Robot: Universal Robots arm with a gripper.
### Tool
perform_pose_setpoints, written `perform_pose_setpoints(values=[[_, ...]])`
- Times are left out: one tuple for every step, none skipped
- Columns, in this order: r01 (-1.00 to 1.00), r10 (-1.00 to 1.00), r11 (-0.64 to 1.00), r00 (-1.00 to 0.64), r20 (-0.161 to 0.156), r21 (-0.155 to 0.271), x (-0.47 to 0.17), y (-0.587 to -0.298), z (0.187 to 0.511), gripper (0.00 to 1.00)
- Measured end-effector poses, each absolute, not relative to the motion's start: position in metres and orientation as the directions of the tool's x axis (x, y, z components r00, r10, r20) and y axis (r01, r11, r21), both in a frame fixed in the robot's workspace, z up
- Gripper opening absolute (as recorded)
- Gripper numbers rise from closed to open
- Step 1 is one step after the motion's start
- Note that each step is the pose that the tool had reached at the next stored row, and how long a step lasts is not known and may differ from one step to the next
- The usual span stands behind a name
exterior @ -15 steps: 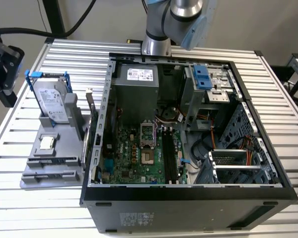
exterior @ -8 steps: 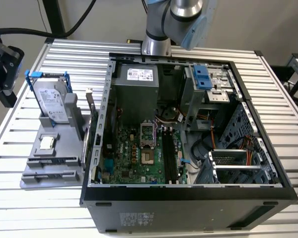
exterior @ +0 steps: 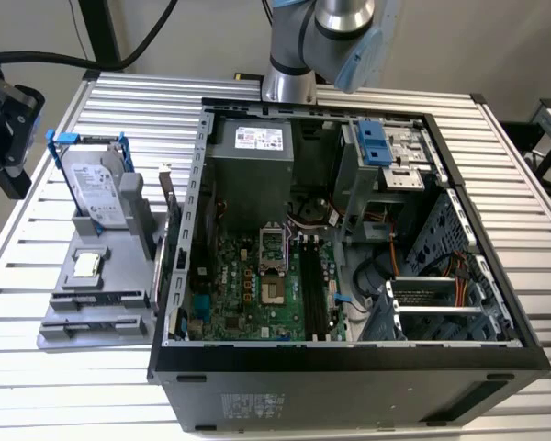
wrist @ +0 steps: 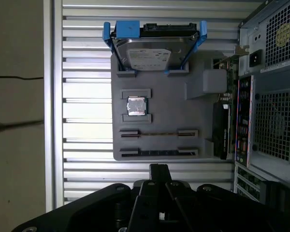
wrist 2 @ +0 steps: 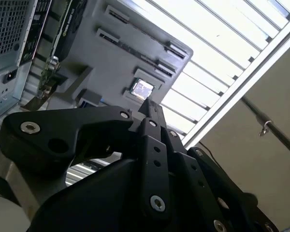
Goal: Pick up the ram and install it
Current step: 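Reach for the ram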
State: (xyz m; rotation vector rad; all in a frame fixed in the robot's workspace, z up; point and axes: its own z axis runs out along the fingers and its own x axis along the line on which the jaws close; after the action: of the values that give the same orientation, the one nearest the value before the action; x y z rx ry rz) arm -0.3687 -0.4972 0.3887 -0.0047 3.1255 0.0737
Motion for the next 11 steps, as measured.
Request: perform_pose_setpoints(values=[[-0.011, -0.011, 0.999, -1.000, -0.015, 0.047, -0.3687, -0.4972, 0.3887, 0.00], [-0.023, -0.022, 0.999, -1.000, -0.015, 0.047, -0.3688, -0.4972, 0.3887, 0.00], [-0.036, -0.035, 0.998, -0.999, -0.015, 0.047, -0.3687, -0.4972, 0.3887, 0.00], [-0.051, -0.050, 0.998, -0.999, -0.015, 0.047, -0.3687, -0.4972, 0.3887, 0.00], [-0.066, -0.065, 0.997, -0.998, -0.015, 0.047, -0.3687, -0.4972, 0.3886, 0.00], [-0.083, -0.082, 0.995, -0.997, -0.015, 0.047, -0.3688, -0.4972, 0.3886, 0.00], [-0.100, -0.100, 0.994, -0.995, -0.015, 0.047, -0.3687, -0.4972, 0.3886, 0.00], [-0.119, -0.118, 0.992, -0.993, -0.015, 0.047, -0.3687, -0.4972, 0.3887, 0.00], [-0.135, -0.135, 0.990, -0.991, -0.015, 0.047, -0.3687, -0.4972, 0.3886, 0.00], [-0.154, -0.153, 0.987, -0.988, -0.015, 0.047, -0.3687, -0.4972, 0.3886, 0.00], [-0.172, -0.171, 0.984, -0.985, -0.015, 0.047, -0.3687, -0.4972, 0.3887, 0.00]])
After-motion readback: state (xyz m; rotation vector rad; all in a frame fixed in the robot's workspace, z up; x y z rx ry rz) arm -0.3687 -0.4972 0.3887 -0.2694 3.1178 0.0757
